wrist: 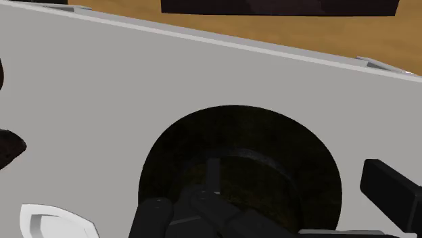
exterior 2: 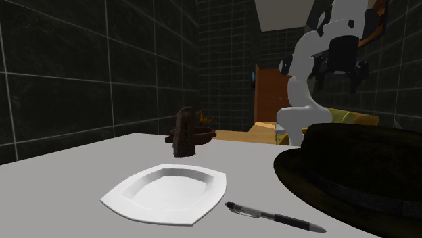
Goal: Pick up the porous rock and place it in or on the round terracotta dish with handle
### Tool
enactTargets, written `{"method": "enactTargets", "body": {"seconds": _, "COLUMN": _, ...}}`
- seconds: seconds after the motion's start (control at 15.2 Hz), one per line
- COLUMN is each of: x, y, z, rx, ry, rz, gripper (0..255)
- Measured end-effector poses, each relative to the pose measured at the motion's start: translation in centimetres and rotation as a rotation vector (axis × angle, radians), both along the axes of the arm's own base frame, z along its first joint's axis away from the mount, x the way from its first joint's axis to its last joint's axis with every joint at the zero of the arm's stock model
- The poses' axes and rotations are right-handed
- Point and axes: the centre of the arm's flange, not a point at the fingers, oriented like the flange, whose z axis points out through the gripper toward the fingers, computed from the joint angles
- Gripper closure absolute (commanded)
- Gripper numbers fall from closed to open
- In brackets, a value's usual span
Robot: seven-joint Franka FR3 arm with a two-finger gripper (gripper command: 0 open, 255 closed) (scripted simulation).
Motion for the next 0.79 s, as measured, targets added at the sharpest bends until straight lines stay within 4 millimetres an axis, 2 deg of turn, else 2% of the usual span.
{"method": "enactTargets", "body": {"seconds": 0.07, "x": 0.0, "y": 0.0, "z": 0.0, "rx": 0.000, "ry": 0.000, "rz": 0.000, "gripper": 0}}
{"method": "enactTargets", "body": {"seconds": 0.2, "x": 0.4, "y": -1.5, "z": 0.0, "rx": 0.003, "ry": 0.001, "rz": 0.008, "gripper": 0}}
{"method": "enactTargets", "body": {"seconds": 0.33, "x": 0.5, "y": -4.1, "z": -0.2, "rx": 0.009, "ry": 0.001, "rz": 0.019, "gripper": 0}}
{"method": "enactTargets", "body": {"seconds": 0.79, "x": 2.8, "y": -13.3, "z": -0.7, "rx": 0.026, "ry": 0.005, "rz": 0.066, "gripper": 0}}
